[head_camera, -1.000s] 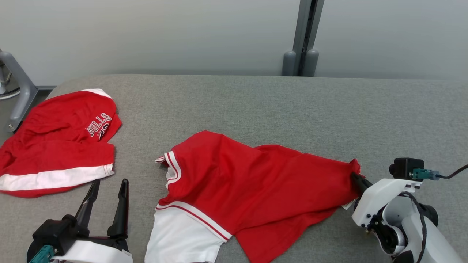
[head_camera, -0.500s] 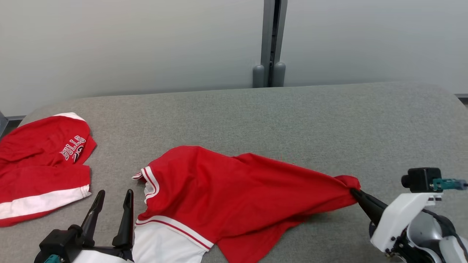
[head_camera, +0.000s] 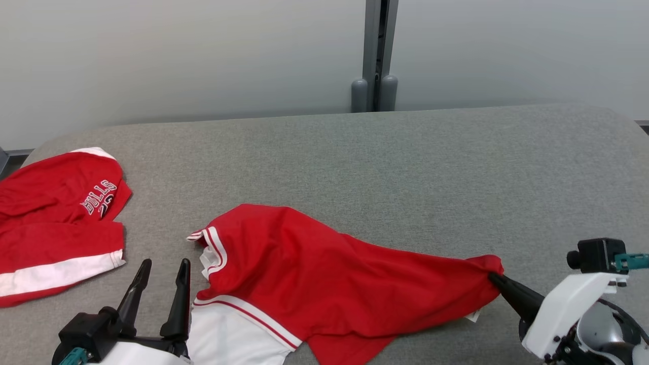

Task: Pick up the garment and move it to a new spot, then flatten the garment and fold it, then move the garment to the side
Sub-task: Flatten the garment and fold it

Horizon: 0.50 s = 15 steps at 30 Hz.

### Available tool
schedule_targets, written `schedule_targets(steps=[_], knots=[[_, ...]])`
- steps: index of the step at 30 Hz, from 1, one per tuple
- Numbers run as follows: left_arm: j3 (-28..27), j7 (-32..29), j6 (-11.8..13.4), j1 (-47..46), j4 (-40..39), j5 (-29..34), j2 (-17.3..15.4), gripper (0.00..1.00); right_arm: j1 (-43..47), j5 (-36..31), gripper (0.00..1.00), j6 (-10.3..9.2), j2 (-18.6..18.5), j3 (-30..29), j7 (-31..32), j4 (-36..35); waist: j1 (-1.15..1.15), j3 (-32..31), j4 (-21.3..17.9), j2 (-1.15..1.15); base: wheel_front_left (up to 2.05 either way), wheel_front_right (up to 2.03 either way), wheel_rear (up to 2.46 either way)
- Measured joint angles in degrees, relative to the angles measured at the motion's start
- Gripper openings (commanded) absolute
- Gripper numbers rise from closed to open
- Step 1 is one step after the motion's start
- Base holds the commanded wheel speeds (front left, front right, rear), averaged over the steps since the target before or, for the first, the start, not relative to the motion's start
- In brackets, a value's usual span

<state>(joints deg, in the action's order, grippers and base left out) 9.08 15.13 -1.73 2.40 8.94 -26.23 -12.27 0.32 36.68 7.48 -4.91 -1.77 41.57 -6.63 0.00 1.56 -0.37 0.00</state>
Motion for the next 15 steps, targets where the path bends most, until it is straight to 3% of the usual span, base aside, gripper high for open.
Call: schedule_targets(steps=[15], knots=[[-1.1, 0.0, -2.5, -3.2, 1.8, 0.0, 0.4, 1.00, -22.6, -0.1, 0.00, 0.00, 0.7, 1.5, -15.6, 31.0, 0.00, 3.8, 5.6, 0.00, 0.00, 0.00, 0.00]])
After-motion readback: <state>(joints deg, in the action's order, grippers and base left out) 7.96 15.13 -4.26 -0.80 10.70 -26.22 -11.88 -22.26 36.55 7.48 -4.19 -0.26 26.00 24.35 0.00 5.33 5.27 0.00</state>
